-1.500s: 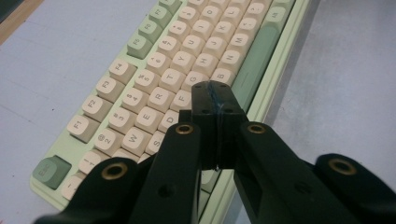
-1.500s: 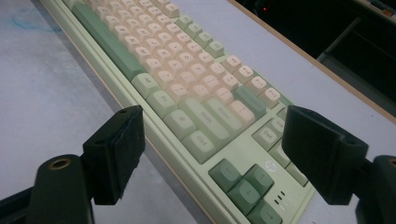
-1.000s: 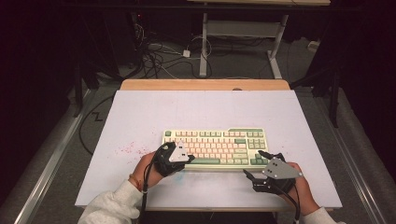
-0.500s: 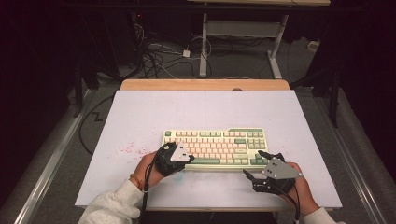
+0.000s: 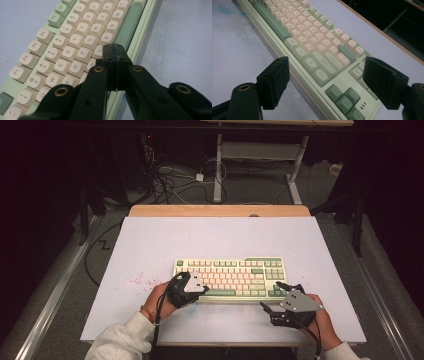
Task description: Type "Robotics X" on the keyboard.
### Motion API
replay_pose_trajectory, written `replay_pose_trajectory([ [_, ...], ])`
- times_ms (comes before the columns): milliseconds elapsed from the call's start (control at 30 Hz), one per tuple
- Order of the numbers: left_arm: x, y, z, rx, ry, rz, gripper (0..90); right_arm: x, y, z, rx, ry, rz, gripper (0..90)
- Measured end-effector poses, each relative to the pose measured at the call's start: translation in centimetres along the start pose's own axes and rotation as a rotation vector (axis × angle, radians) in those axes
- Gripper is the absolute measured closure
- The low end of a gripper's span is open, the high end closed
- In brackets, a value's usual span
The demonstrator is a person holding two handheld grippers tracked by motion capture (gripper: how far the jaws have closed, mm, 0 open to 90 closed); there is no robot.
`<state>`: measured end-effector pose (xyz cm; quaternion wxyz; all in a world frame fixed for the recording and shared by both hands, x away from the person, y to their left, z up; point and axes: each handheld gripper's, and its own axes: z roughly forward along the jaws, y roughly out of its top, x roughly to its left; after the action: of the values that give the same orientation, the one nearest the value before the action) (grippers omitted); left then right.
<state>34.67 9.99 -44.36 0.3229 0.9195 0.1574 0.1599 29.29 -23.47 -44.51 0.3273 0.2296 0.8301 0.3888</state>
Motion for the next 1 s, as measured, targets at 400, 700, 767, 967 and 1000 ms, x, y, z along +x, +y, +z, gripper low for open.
replay_pose_trajectory([
  [400,0.00,-0.04,0.15,0.008,0.001,0.004,86.9,0.05,0.00,0.01,0.002,0.003,-0.003,22.5],
  [700,-0.02,-0.03,0.23,0.012,-0.002,0.006,86.9,0.07,0.00,0.02,0.002,0.005,-0.003,22.5],
  [767,-0.04,-0.04,0.28,0.014,0.000,0.007,86.9,0.09,0.00,0.03,0.002,0.005,-0.005,22.5],
  [967,0.02,-0.04,0.34,0.020,0.005,0.010,86.9,0.10,0.00,0.04,0.003,0.006,-0.005,22.6],
  [1000,0.06,-0.06,0.34,0.022,0.004,0.011,86.8,0.10,0.00,0.04,0.003,0.006,-0.005,22.5],
])
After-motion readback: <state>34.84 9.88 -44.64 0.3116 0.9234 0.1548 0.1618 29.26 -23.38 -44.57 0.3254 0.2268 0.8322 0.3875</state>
